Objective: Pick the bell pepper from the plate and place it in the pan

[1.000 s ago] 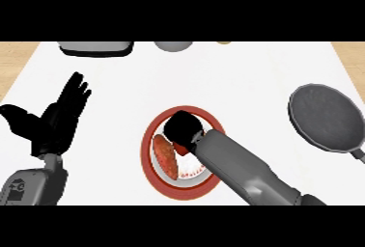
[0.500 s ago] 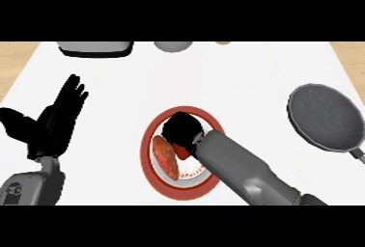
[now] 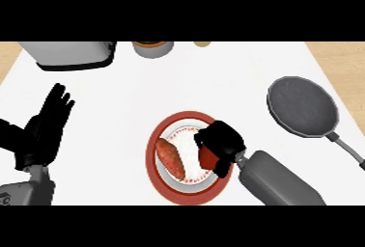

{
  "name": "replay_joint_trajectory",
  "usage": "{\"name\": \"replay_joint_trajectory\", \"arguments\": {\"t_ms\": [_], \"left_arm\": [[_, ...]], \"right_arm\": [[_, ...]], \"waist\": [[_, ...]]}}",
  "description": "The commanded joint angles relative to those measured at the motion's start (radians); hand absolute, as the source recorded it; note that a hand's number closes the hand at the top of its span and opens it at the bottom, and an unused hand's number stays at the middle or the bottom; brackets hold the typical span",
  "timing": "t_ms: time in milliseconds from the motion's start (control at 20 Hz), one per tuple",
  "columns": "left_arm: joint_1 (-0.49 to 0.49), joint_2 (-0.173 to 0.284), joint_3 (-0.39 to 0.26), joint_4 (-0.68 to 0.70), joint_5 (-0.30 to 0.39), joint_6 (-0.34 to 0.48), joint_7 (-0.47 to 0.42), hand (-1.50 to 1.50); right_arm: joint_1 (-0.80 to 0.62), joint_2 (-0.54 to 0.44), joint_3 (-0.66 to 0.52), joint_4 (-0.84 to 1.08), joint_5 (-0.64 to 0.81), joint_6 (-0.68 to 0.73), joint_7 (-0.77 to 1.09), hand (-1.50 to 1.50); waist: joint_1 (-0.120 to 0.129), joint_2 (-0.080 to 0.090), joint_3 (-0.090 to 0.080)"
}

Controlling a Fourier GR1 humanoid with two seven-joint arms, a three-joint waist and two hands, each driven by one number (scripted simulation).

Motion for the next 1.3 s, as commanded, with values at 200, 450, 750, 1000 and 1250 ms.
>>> {"name": "replay_joint_trajectory", "arguments": {"t_ms": [200, 450, 750, 1000, 1250], "left_arm": [[0.047, -0.001, 0.006, -0.016, -0.01, 0.01, -0.005, 0.0], [0.041, 0.012, 0.025, -0.038, 0.009, 0.002, 0.009, 0.0], [0.008, 0.007, -0.003, -0.076, 0.005, -0.01, 0.038, 0.0], [0.021, -0.013, -0.035, -0.106, -0.006, -0.021, 0.044, 0.0], [-0.041, -0.01, -0.03, -0.05, -0.025, -0.019, 0.051, 0.0]], "right_arm": [[0.131, -0.286, -0.132, -0.505, 0.032, -0.175, 0.044, 1.5], [0.315, -0.475, -0.228, -0.857, -0.013, -0.163, 0.099, 1.5], [0.54, -0.626, -0.473, -1.117, -0.154, -0.139, 0.175, 1.5], [0.57, -0.628, -0.721, -1.063, -0.321, -0.108, 0.134, 1.5], [0.489, -0.578, -0.839, -0.775, -0.412, -0.096, -0.04, 1.5]], "waist": [[-0.041, -0.012, -0.002], [-0.025, 0.001, -0.001], [0.037, 0.022, 0.0], [0.069, 0.027, 0.001], [0.083, 0.032, 0.0]]}}
